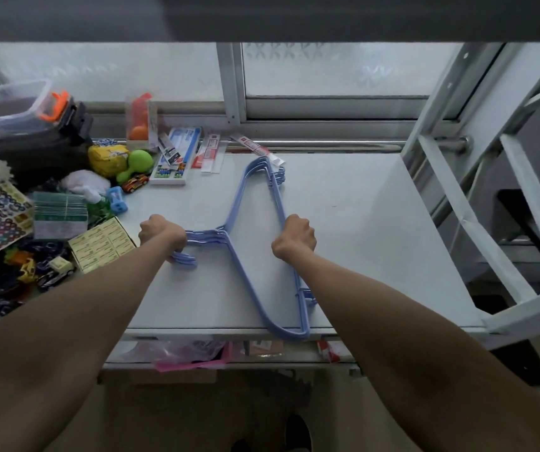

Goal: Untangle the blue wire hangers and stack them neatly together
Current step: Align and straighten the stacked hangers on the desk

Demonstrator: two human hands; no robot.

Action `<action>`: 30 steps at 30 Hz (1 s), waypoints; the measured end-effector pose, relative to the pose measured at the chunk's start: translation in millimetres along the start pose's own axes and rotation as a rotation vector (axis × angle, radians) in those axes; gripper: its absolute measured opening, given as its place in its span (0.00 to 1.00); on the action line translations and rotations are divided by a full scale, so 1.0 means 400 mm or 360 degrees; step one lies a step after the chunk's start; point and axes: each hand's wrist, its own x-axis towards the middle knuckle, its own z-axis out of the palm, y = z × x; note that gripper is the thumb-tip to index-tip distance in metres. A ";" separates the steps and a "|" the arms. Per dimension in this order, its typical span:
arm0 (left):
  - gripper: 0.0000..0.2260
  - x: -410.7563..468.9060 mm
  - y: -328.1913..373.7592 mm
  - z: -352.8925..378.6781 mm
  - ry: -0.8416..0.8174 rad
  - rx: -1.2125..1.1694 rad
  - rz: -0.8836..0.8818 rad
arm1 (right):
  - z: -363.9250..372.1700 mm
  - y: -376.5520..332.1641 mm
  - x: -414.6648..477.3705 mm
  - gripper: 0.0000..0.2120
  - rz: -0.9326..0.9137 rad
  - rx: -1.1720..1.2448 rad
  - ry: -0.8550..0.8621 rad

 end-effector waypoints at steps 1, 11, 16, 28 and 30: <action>0.17 -0.007 0.009 0.007 0.0011 0.0009 0.0010 | -0.007 0.011 0.004 0.15 0.0010 0.0005 0.0003; 0.17 -0.087 0.143 0.100 -0.0005 0.0097 0.0153 | -0.098 0.141 0.061 0.14 0.0165 0.0063 0.0086; 0.14 -0.128 0.207 0.144 0.0002 0.0095 0.0249 | -0.133 0.204 0.091 0.14 0.0167 0.0003 0.0134; 0.14 -0.204 0.351 0.251 -0.0001 0.0051 0.0478 | -0.234 0.354 0.158 0.13 0.0265 -0.0027 0.0196; 0.14 -0.220 0.374 0.264 -0.0019 0.0043 0.0503 | -0.250 0.380 0.166 0.13 0.0280 -0.0031 0.0195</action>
